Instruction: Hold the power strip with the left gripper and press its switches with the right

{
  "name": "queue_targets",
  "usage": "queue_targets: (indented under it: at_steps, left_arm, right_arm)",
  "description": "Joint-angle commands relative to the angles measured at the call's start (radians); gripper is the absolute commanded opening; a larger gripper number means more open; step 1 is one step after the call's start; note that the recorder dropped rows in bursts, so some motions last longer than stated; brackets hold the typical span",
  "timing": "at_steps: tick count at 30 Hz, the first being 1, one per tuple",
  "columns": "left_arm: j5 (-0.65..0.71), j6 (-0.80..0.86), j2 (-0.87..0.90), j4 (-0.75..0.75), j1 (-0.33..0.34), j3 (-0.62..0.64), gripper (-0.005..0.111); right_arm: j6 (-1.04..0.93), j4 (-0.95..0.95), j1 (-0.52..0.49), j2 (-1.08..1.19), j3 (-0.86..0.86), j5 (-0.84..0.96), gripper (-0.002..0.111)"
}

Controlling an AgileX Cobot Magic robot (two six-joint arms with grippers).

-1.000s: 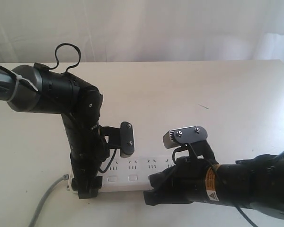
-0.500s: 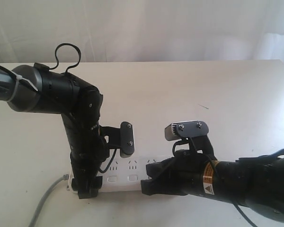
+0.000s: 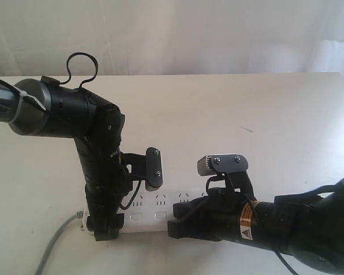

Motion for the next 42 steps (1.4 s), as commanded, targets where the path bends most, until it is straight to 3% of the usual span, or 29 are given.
queue_targets:
  at_steps: [1,15,42]
  left_arm:
    - [0.028,-0.004,0.011,-0.024,-0.006,0.02,0.0]
    - [0.028,-0.004,0.011,-0.022,-0.006,0.02,0.0]
    - [0.043,-0.008,0.011,-0.024,-0.006,0.02,0.0]
  right_arm:
    - [-0.003,-0.001,0.001,0.019,0.003,0.054,0.0]
    - [0.025,-0.046,0.001,-0.028,0.003,0.176,0.0]
    - [-0.084,0.128,0.001,-0.069,0.003,0.184,0.0]
